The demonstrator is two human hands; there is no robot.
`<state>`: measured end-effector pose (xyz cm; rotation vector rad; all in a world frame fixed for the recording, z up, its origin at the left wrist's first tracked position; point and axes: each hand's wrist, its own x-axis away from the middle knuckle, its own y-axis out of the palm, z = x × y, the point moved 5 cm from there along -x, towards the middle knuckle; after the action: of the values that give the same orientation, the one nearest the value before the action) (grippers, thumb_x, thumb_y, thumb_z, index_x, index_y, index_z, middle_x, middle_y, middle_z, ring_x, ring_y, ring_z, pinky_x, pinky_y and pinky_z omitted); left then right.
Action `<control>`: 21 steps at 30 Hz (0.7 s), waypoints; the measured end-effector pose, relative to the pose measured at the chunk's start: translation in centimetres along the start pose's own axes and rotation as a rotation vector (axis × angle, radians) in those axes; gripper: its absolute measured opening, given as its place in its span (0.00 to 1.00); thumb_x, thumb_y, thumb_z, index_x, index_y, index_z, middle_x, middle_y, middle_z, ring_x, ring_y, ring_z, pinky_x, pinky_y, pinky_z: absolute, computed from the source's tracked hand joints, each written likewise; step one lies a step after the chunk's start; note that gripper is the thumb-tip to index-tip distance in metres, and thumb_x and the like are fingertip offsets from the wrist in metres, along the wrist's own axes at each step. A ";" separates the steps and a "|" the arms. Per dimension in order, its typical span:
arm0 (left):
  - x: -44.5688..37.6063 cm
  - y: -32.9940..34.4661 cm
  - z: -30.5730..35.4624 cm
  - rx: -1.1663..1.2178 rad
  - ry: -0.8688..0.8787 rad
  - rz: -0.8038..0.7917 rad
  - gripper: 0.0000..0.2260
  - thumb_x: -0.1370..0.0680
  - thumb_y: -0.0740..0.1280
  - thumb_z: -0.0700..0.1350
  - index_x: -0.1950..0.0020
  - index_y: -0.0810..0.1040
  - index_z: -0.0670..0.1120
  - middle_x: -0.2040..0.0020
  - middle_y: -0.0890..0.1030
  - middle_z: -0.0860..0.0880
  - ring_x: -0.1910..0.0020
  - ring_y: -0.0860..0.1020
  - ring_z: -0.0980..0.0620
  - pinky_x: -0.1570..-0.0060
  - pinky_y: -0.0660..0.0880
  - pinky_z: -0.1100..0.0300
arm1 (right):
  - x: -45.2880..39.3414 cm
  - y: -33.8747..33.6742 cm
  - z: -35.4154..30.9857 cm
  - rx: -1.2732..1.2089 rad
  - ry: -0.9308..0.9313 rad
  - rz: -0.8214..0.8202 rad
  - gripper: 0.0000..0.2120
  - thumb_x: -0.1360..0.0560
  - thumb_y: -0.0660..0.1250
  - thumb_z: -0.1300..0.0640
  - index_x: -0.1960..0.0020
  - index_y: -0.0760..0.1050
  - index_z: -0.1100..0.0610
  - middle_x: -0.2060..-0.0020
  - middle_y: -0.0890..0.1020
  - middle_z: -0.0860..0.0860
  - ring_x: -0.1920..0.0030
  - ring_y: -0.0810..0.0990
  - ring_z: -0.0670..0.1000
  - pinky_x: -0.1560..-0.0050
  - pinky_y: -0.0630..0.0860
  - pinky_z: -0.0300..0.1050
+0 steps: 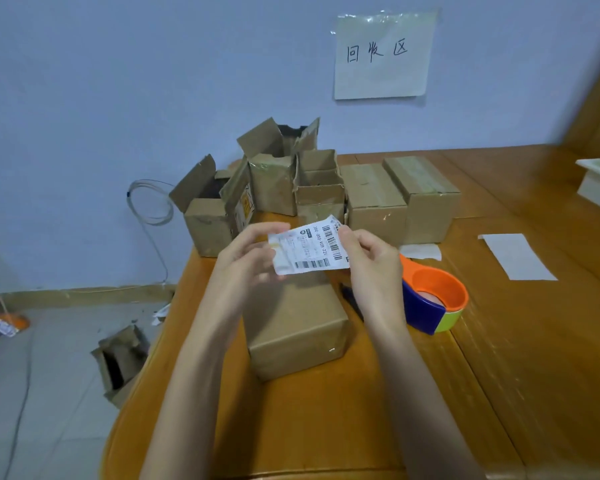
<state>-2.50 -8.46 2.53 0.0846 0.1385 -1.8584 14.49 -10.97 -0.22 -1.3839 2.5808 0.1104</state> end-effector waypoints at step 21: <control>3.7 -0.9 -2.1 -0.410 -0.029 0.304 0.08 0.31 0.76 0.46 0.55 0.81 0.56 0.60 0.81 0.57 0.62 0.75 0.60 0.58 0.72 0.60 | -4.8 6.2 -1.5 0.440 -0.248 -0.450 0.13 0.26 0.69 0.45 0.66 0.77 0.49 0.60 0.69 0.48 0.59 0.71 0.48 0.49 0.70 0.49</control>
<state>-4.43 -11.41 -0.01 -0.1959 0.4581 -1.4969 11.71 -3.82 2.09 -1.6041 1.8908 -0.3155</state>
